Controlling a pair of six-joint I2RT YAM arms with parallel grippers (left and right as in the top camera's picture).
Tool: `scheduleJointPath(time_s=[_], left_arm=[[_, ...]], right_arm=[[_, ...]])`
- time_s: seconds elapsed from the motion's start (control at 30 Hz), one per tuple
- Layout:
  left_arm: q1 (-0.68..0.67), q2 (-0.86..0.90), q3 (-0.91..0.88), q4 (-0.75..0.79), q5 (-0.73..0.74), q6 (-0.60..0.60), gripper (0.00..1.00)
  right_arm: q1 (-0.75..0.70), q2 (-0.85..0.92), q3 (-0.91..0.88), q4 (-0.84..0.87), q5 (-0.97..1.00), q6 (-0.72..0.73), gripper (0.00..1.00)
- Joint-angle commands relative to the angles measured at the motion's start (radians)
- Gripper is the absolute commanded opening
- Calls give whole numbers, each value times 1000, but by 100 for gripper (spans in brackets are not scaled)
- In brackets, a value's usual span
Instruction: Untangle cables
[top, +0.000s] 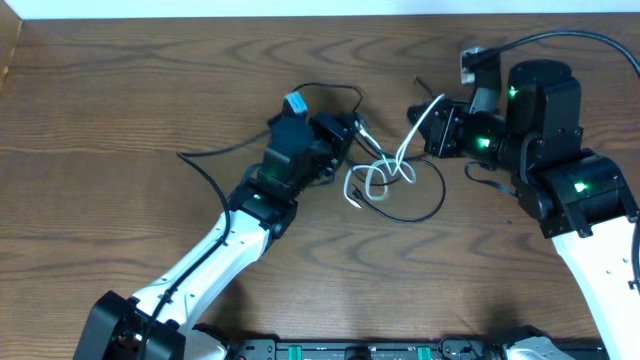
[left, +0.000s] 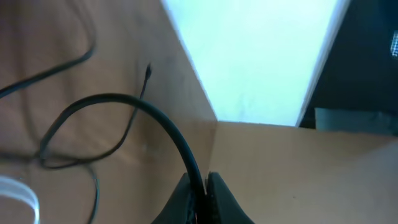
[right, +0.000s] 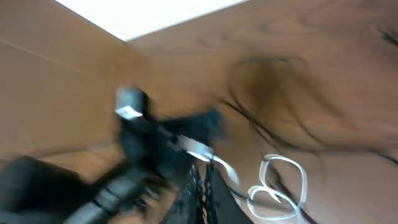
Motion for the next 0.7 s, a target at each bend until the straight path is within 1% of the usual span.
scheduleJointPath(time_s=[0.0,0.07,0.17,0.2,0.3,0.33,0.4,0.43,0.47,0.53,0.63,0.67], left_arm=[[58,-6,3,90,81,149,8],[91,-10,3,153,155,149,8],[129,-14,3,208,240,148,8],[145,-14,3,252,294,148,7],[164,-16,3,326,357,148,7],[170,-18,3,341,368,148,7],[193,-32,3,352,382,149,7],[201,-37,3,352,385,149,7],[218,-45,3,352,388,149,7],[249,-57,3,352,388,150,7],[296,-64,3,352,388,161,7],[308,-64,3,352,388,160,8]], right_arm=[[8,-2,18,-112,224,-74,1],[8,-2,18,-170,342,-74,1],[8,-2,15,-208,423,-74,1],[8,0,10,-229,525,-61,1],[7,8,2,-309,806,44,1],[5,13,2,-333,867,68,1],[-18,32,2,-426,1051,189,1],[-26,36,2,-446,1077,217,1],[-55,48,2,-490,1114,276,1],[-103,63,2,-514,1104,293,1],[-165,79,2,-501,1019,292,1],[-183,82,2,-477,921,245,1]])
